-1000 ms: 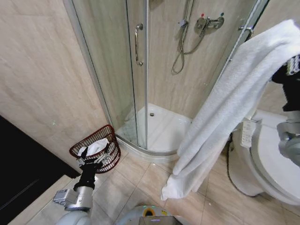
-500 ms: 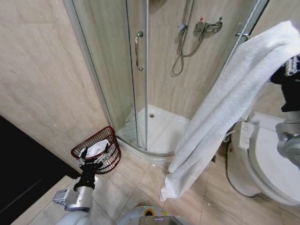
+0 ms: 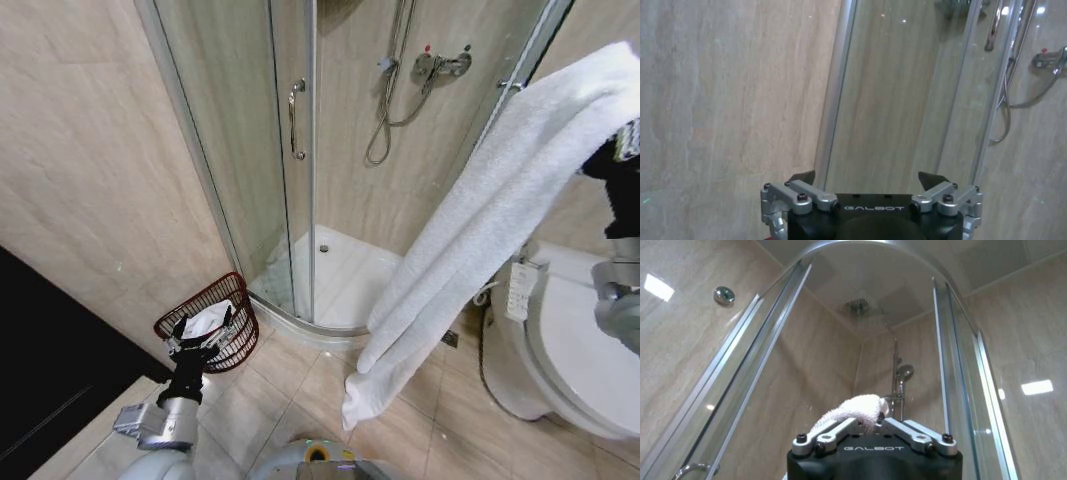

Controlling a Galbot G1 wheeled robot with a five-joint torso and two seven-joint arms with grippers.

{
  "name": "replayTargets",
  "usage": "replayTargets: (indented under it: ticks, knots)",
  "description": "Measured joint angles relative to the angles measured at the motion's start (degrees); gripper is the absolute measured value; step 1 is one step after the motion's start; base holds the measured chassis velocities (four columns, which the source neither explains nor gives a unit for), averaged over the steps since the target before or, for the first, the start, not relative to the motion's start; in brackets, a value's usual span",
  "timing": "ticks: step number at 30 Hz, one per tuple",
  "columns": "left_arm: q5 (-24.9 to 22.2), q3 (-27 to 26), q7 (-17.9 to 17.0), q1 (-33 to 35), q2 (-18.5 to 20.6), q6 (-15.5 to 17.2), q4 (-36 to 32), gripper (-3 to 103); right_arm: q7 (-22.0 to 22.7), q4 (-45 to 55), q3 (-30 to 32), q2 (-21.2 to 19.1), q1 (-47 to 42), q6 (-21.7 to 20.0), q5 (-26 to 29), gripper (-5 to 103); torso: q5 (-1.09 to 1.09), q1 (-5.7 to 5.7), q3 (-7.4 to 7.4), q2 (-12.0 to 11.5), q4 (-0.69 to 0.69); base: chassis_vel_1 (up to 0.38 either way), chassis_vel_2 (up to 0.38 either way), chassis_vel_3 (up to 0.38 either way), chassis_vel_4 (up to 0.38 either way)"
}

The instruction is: Discard the used towel into the hamper.

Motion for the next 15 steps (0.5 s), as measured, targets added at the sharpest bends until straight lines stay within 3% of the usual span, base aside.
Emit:
replayTargets:
  ticks: [15]
  knots:
    - [0.0, 0.0, 0.0, 0.0, 0.0, 0.0, 0.0, 100, -0.39, -0.11, 0.64, -0.12, -0.09, 0.15, 0.34, 1, 0.0, 1.84, 2.16, 4.01, 0.0, 0.0, 0.0, 0.0, 0.0]
